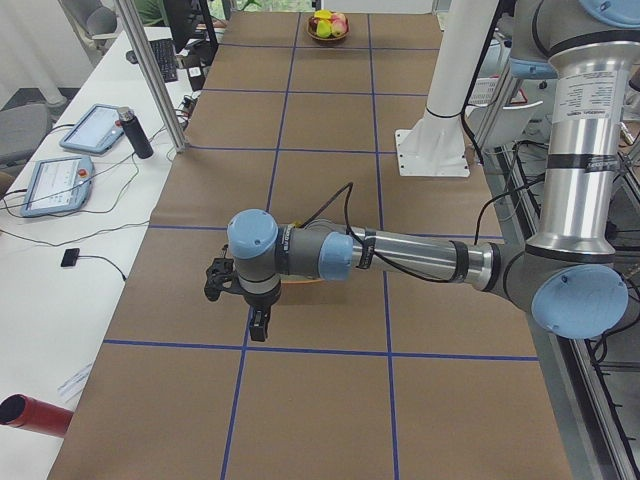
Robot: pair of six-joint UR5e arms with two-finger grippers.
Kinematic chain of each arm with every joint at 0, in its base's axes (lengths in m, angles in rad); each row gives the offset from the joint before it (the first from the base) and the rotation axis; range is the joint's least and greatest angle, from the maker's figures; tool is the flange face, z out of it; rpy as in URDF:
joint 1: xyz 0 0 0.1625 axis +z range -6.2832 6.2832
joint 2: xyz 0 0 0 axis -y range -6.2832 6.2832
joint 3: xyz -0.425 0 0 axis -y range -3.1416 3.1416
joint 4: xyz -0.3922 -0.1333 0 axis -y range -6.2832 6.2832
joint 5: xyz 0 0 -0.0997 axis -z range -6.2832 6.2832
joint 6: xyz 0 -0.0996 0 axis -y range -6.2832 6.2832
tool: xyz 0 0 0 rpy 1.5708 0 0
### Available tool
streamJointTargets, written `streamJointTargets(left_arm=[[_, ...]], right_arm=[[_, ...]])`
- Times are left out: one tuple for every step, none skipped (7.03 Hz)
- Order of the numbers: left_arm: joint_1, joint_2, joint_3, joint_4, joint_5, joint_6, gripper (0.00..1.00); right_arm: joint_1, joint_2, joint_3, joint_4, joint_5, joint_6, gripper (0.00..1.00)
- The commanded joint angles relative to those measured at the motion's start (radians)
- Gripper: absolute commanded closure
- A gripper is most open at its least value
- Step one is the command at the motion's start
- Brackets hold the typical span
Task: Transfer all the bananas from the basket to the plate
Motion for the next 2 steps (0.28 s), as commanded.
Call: streamJointTargets(left_arm=[[0.000,-0.002,0.002,-0.002,0.000,0.000,0.00],[0.000,-0.002,0.002,-0.002,0.000,0.000,0.00]], right_arm=[[0.000,-0.001,-0.001,0.000,0.002,-0.002,0.01],[0.000,-0.001,-0.002,0.000,0.002,0.000,0.01]])
